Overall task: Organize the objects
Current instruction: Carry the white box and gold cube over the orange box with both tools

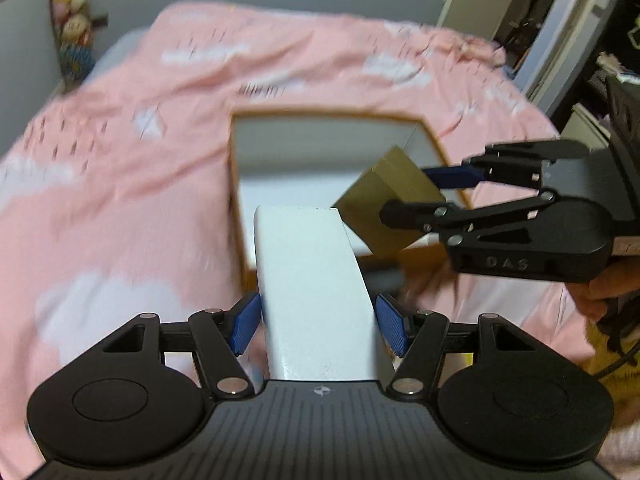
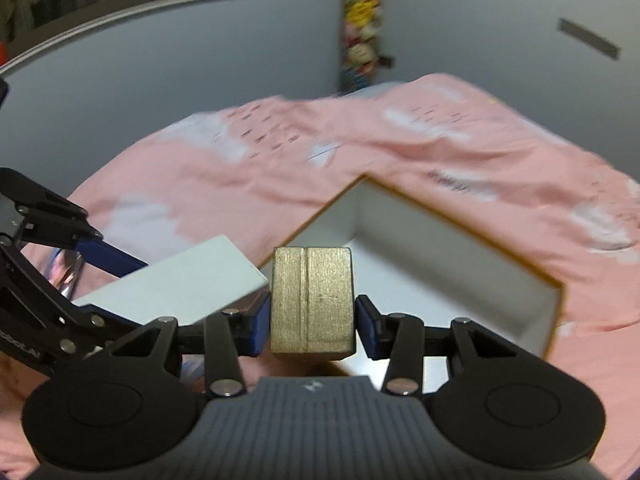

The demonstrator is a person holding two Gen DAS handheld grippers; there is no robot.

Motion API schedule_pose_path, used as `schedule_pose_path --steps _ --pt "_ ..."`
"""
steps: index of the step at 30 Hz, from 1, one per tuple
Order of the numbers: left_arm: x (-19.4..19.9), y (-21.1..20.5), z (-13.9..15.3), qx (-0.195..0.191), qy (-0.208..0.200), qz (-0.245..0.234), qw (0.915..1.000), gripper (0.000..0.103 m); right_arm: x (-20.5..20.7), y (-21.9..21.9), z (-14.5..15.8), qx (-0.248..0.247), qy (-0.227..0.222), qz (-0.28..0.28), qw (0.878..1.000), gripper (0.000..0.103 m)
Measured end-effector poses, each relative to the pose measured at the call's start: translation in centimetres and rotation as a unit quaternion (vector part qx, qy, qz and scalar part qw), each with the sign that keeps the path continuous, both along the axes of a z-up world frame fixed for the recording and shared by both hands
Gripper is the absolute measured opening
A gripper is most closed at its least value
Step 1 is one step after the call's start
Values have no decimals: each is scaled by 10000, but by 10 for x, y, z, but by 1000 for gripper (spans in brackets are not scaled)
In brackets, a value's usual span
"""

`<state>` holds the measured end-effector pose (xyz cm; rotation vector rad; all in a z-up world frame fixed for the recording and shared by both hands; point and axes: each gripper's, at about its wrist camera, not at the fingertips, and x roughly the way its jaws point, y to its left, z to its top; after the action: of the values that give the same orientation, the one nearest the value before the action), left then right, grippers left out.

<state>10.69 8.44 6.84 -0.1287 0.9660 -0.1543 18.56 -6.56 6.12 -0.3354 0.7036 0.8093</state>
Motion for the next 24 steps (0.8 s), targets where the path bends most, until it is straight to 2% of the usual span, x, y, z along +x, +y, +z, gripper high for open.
schedule_pose_path --steps 3,6,10,12,15,19,24 --pt "32 -8 4 -27 -194 -55 9998 73 20 -13 4 98 -17 -412 9991 46" --pt "75 -21 -4 210 -308 12 9993 73 41 -29 2 196 101 -767 9968 46" --pt "124 -37 -30 394 -162 105 9990 73 73 -40 -19 178 306 -1200 9921 46" --pt "140 -45 -51 614 -83 181 9979 73 87 -45 -31 107 437 -1395 9892 46" --pt "152 -49 -81 860 71 177 9961 73 109 -53 -52 169 833 -1580 9838 46" --pt "153 -51 -105 872 387 134 9953 73 124 -57 -72 262 1206 -1627 9789 46" --pt "155 -63 -122 1428 592 127 9879 73 136 -53 -89 302 1468 -1610 9755 46"
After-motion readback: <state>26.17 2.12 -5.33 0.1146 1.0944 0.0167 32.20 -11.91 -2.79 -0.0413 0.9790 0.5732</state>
